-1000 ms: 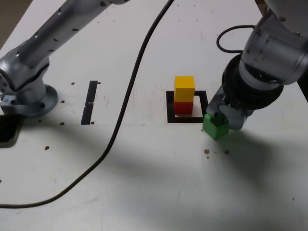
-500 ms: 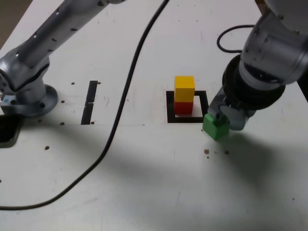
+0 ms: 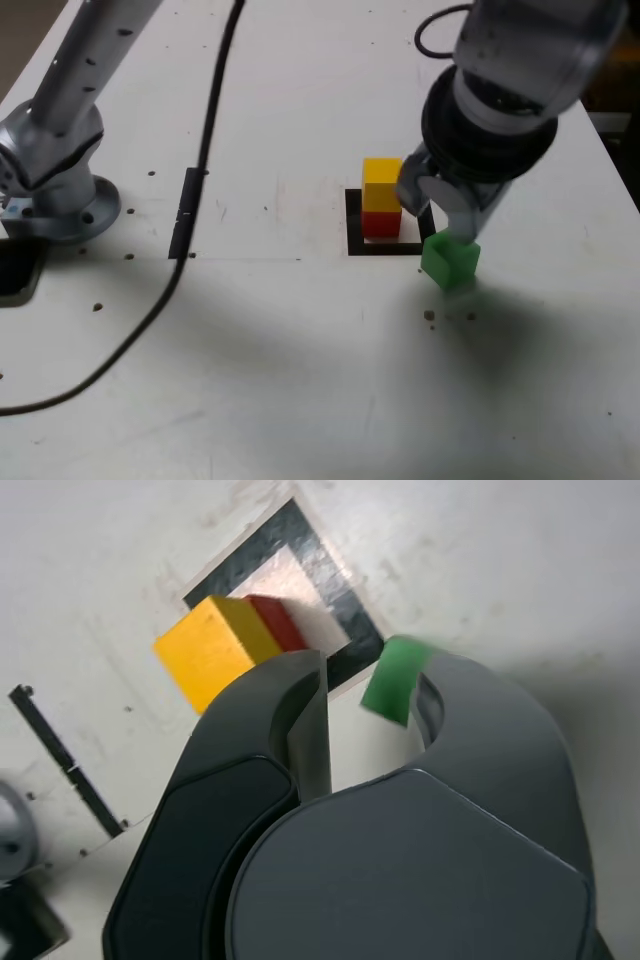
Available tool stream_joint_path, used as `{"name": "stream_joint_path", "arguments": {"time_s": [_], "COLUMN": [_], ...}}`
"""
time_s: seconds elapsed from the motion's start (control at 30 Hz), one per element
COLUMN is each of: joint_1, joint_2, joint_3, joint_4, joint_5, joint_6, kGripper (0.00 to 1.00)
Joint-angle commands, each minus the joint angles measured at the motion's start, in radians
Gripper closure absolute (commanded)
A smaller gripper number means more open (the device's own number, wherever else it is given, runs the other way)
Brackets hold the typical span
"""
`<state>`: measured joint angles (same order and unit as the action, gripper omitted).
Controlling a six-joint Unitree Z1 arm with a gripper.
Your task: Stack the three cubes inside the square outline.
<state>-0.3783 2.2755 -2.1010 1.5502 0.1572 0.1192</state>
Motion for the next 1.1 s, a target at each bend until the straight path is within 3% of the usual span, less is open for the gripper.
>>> {"name": "stream_joint_path", "arguments": {"time_s": [0.0, 0.33, 1.07], "joint_1": [0.001, 0.034, 0.106], "joint_2": [-0.011, -0.019, 0.025], "joint_3": [0.014, 0.081, 0.063], "joint_4": [0.002, -0.044, -0.072], "joint_5": [-0.009, -0.088, -0.174], "joint_6": [0.016, 0.114, 0.21], "kGripper": [0.45, 0.4, 0.4]}}
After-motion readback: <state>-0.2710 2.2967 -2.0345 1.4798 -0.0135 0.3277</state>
